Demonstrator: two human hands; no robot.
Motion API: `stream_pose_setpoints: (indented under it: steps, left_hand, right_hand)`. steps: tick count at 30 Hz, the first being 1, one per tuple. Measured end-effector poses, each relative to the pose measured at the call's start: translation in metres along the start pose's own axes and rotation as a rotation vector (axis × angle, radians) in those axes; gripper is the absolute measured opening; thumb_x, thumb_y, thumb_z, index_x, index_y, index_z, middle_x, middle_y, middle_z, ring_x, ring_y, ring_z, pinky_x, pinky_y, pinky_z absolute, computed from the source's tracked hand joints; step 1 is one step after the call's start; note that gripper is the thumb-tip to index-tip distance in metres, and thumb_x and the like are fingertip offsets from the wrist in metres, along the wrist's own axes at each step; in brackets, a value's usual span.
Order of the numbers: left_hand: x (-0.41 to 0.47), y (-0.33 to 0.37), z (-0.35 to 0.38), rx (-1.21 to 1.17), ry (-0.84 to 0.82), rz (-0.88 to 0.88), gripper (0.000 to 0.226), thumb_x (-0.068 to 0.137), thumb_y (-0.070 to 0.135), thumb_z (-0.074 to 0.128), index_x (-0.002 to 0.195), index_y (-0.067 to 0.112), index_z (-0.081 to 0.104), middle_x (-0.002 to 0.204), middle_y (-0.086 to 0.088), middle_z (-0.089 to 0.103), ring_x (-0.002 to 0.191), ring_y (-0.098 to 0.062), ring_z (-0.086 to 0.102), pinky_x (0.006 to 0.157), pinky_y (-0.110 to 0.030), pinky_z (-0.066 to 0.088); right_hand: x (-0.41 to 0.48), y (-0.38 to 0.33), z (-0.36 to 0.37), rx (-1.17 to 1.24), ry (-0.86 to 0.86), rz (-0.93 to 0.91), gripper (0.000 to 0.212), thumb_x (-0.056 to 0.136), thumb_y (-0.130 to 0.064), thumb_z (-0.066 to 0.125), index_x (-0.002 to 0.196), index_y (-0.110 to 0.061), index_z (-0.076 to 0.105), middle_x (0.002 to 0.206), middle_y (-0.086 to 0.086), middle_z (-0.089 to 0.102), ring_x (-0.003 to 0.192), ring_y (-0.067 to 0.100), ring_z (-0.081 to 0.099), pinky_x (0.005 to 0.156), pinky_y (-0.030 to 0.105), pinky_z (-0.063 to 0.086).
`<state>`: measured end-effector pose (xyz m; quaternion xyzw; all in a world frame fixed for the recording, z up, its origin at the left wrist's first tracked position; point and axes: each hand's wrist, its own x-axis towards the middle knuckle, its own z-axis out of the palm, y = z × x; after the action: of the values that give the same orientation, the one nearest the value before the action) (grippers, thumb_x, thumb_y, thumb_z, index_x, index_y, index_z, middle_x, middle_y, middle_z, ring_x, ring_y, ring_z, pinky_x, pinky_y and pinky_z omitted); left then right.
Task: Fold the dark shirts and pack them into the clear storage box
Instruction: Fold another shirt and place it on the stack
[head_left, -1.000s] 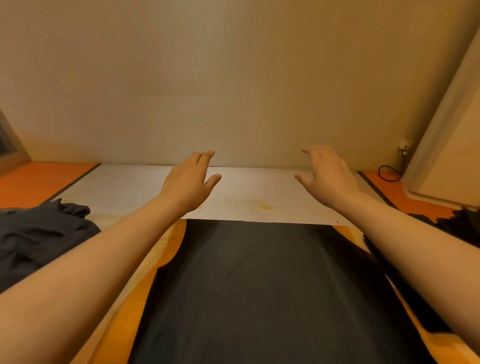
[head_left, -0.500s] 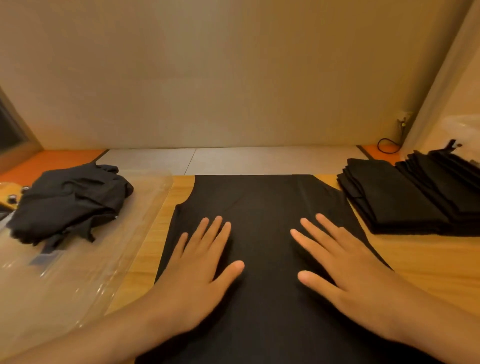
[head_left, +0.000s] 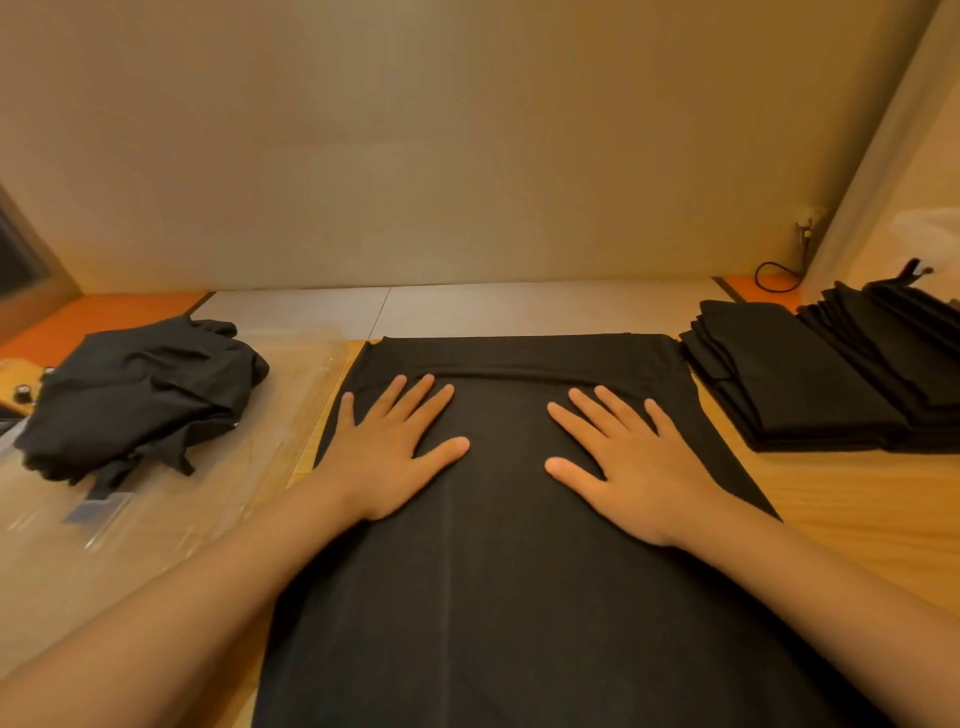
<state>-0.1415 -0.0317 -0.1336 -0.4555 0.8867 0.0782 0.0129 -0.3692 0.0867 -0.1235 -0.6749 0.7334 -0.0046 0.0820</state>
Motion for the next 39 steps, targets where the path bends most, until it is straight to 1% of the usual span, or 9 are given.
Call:
stream_pose_setpoints:
  steps: [5,9,13,22,25,29,31,35,39]
  left_hand:
    - [0.021,0.004,-0.004,0.036,-0.005,-0.001,0.072,0.09,0.071,0.013,0.152,0.039,-0.004,0.161,0.011,-0.01,0.147,-0.012,-0.014,0.118,-0.054,-0.007]
    - [0.013,0.009,-0.008,0.132,0.076,0.037,0.074,0.088,0.071,0.005,0.151,0.035,-0.012,0.161,0.009,-0.01,0.147,-0.011,-0.012,0.12,-0.046,-0.009]
    - [-0.036,0.03,-0.012,-0.116,0.139,0.035,0.067,0.096,0.06,0.015,0.152,0.032,-0.012,0.16,0.012,-0.012,0.145,-0.005,-0.015,0.12,-0.036,-0.008]
    - [-0.14,0.047,0.011,-0.101,0.043,0.062,0.072,0.082,0.075,0.003,0.146,0.046,-0.013,0.152,0.024,-0.022,0.14,0.006,-0.023,0.117,-0.026,-0.011]
    - [-0.14,0.028,0.018,-0.033,0.053,0.061,0.084,0.068,0.083,-0.011,0.144,0.048,-0.012,0.154,0.023,-0.019,0.141,0.006,-0.021,0.116,-0.025,-0.012]
    - [-0.141,0.016,0.013,-0.073,0.043,0.099,0.095,0.061,0.088,-0.018,0.145,0.047,-0.008,0.156,0.024,-0.013,0.141,0.008,-0.017,0.114,-0.02,-0.012]
    - [-0.142,0.016,0.013,-0.105,0.06,0.111,0.092,0.065,0.088,-0.013,0.146,0.046,-0.003,0.156,0.024,-0.009,0.142,0.008,-0.013,0.114,-0.019,-0.01]
    - [-0.153,0.016,0.013,-0.309,0.133,0.125,0.067,0.083,0.077,0.012,0.145,0.051,0.013,0.155,0.028,0.008,0.139,0.016,-0.001,0.117,-0.021,0.003]
    - [-0.181,0.014,0.009,-0.567,0.237,0.076,0.051,0.09,0.055,0.035,0.141,0.051,0.031,0.15,0.034,0.022,0.136,0.018,0.017,0.116,-0.026,0.019]
  right_hand:
    - [0.03,0.0,0.002,-0.032,0.035,0.016,0.068,0.091,-0.07,0.01,0.151,-0.041,-0.001,0.161,-0.011,-0.006,0.147,0.011,-0.012,0.12,0.043,-0.005]
    - [0.028,0.0,-0.004,0.06,0.05,-0.011,0.062,0.097,-0.061,0.019,0.152,-0.037,0.004,0.162,-0.009,-0.002,0.147,0.011,-0.011,0.12,0.04,-0.005]
    - [-0.009,-0.005,-0.018,0.259,0.164,-0.045,0.056,0.101,-0.049,0.026,0.152,-0.036,0.008,0.161,-0.01,-0.002,0.145,0.009,-0.017,0.117,0.036,-0.009]
    - [-0.103,-0.012,0.004,0.021,-0.047,-0.061,0.064,0.089,-0.065,0.008,0.147,-0.045,-0.01,0.157,-0.017,-0.015,0.143,0.006,-0.022,0.117,0.036,-0.011]
    - [-0.109,0.002,0.009,0.025,0.003,-0.032,0.082,0.068,-0.069,-0.01,0.146,-0.045,-0.007,0.158,-0.018,-0.011,0.143,0.001,-0.017,0.116,0.031,-0.01]
    - [-0.114,0.024,0.011,0.07,0.053,-0.021,0.085,0.07,-0.072,-0.009,0.149,-0.043,0.001,0.158,-0.019,-0.004,0.142,-0.004,-0.011,0.115,0.025,-0.006]
    - [-0.12,0.033,0.012,0.082,0.066,-0.013,0.078,0.077,-0.073,-0.005,0.149,-0.043,0.003,0.159,-0.019,-0.001,0.142,-0.004,-0.009,0.116,0.025,-0.004]
    - [-0.141,0.049,0.011,0.149,0.094,0.043,0.052,0.099,-0.049,0.024,0.15,-0.04,0.012,0.158,-0.018,0.005,0.143,-0.004,-0.002,0.118,0.026,0.002]
    - [-0.174,0.061,0.011,0.443,0.302,0.118,0.044,0.098,-0.04,0.04,0.142,-0.035,0.039,0.14,-0.02,0.037,0.13,-0.005,0.028,0.107,0.022,0.023]
